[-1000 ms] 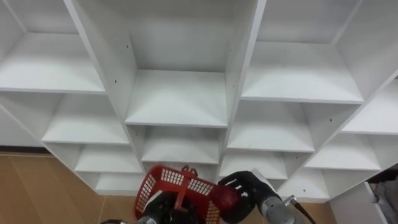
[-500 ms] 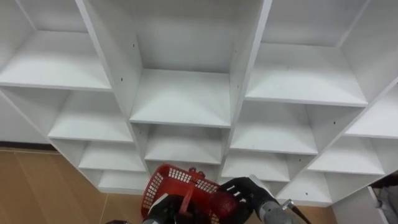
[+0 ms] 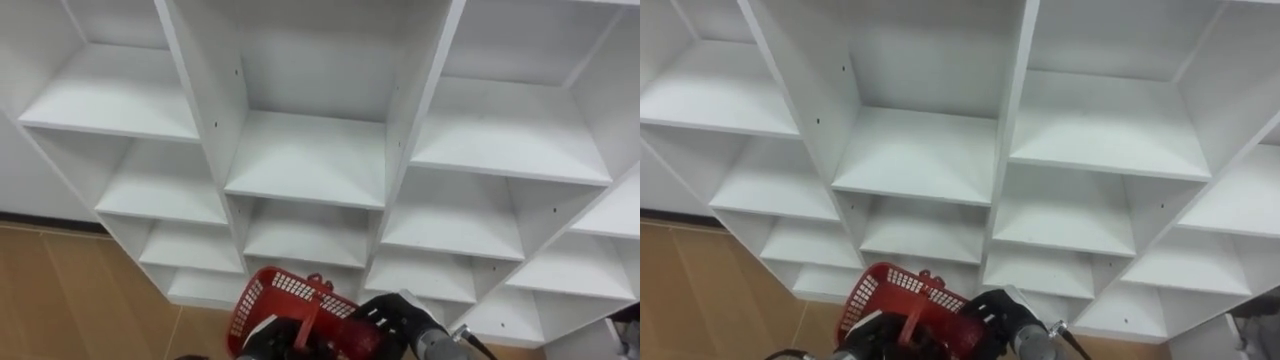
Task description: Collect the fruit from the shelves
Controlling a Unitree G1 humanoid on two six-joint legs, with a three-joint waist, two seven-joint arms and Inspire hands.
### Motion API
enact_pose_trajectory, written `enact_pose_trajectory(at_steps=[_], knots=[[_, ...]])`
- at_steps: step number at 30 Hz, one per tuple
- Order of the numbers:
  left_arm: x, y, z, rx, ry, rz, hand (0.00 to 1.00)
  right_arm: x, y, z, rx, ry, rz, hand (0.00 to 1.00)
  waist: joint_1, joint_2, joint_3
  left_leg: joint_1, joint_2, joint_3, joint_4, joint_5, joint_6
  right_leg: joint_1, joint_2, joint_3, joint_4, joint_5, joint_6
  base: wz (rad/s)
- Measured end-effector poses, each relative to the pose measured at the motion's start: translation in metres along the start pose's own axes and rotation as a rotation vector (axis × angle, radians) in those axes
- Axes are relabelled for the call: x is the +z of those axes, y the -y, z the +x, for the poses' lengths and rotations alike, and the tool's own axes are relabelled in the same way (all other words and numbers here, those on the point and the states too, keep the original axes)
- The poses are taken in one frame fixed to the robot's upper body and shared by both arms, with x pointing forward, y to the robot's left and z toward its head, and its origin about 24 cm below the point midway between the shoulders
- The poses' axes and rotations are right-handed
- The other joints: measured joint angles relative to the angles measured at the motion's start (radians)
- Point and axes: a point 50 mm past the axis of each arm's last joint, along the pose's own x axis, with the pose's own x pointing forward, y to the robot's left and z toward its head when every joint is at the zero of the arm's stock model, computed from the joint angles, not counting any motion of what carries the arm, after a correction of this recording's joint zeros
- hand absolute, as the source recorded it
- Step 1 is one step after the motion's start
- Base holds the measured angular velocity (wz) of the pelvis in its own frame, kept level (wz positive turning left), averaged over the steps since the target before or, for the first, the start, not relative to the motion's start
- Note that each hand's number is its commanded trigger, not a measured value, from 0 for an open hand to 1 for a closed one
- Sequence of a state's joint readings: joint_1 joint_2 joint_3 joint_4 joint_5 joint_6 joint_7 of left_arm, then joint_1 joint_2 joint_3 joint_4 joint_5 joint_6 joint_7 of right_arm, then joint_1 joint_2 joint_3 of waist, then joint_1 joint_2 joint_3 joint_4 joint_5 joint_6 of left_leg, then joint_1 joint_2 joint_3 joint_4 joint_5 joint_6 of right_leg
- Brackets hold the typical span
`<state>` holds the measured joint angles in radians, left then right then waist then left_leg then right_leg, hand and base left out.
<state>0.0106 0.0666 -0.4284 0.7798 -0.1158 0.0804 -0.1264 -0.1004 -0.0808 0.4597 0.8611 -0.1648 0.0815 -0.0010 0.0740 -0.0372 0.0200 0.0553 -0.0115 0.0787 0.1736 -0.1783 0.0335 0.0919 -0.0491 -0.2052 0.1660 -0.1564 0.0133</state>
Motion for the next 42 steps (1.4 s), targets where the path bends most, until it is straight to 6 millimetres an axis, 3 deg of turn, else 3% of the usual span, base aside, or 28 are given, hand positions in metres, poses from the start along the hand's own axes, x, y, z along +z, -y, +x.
enact_pose_trajectory(at_steps=[8,29,36,42], knots=[[-0.015,0.000,-0.001,-0.014,-0.065,-0.001,1.00,-0.006,-0.001,0.000,-0.004,-0.027,-0.001,1.00,0.013,-0.005,0.0027,-0.003,-0.002,-0.009,0.013,-0.003,0.004,0.010,-0.004,-0.009,-0.001,-0.005,0.002,0.04],[-0.018,0.009,0.000,-0.061,-0.077,0.033,1.00,0.001,-0.001,0.002,0.000,0.005,-0.005,1.00,0.015,-0.008,-0.0032,-0.015,-0.002,-0.024,0.030,-0.003,0.004,0.010,-0.005,-0.018,0.000,-0.006,0.002,0.01],[-0.028,0.010,-0.001,-0.070,-0.122,0.030,1.00,0.011,-0.002,0.004,0.006,0.029,-0.010,1.00,0.014,-0.012,-0.0084,-0.013,-0.003,-0.026,0.030,-0.003,0.004,0.013,-0.005,-0.021,0.000,-0.006,0.002,0.00],[-0.030,0.010,-0.001,-0.069,-0.129,0.029,1.00,0.012,-0.004,0.004,0.010,0.028,-0.007,1.00,0.014,-0.012,-0.0081,-0.013,-0.003,-0.027,0.030,-0.003,0.004,0.014,-0.006,-0.023,0.001,-0.006,0.002,0.00]])
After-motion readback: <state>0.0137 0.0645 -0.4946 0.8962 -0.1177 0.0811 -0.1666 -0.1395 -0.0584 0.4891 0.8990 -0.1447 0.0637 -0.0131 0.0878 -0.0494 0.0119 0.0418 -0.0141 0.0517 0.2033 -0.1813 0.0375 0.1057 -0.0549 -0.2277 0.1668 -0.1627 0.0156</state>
